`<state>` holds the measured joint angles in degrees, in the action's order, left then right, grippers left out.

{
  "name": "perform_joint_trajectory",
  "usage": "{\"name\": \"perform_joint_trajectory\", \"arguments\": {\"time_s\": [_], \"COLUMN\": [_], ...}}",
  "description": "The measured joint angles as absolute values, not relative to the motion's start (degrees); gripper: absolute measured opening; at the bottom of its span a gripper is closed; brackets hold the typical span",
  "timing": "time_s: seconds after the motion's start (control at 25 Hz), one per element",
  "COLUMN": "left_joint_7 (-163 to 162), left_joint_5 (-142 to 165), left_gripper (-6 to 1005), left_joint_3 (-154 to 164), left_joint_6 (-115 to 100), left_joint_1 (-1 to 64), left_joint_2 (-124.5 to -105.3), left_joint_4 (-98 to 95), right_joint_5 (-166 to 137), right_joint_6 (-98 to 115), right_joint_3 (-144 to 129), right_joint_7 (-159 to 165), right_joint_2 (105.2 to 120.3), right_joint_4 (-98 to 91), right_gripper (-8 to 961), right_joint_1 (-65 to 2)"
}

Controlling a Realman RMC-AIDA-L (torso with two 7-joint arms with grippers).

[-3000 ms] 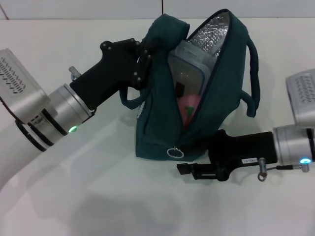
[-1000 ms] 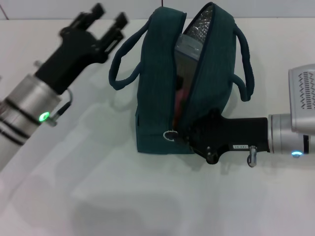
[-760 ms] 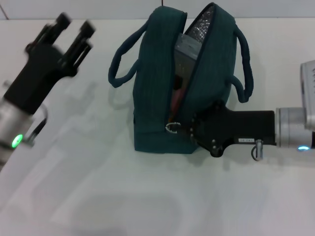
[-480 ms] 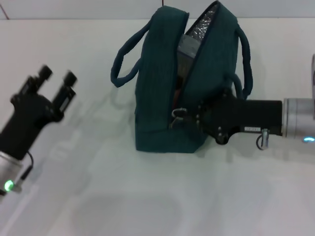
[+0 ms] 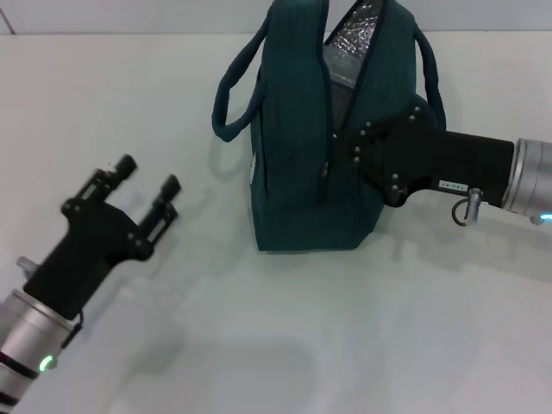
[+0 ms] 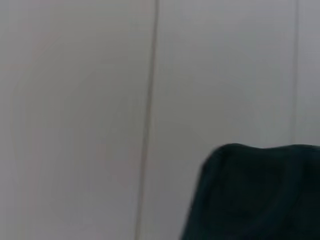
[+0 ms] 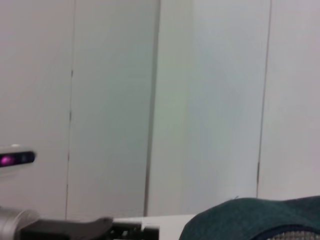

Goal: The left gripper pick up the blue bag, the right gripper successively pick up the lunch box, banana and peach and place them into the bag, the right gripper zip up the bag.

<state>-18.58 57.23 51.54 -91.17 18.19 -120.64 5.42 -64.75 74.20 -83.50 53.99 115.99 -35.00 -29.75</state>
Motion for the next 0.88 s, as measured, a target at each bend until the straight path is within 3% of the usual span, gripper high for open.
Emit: {"name": "perform_joint_trajectory", "arguments": {"time_s": [0.88], "left_joint_7": [-26.12], "left_joint_5": [62.5], "left_gripper": [640], "left_joint_3": [59.06], "left_joint_6": [-84.49], "left_joint_1": [27.93], "left_joint_2": [-120.73], "left_joint_4": [4.95], "right_joint_5": [-60.49], "right_joint_6": [74.61], "right_joint_3": [-83.94], "right_joint_7": [53.69], "right_joint_2": [116.18], "right_joint_4": [-33.27], "right_gripper": [19], "right_joint_1": [-32.25]}}
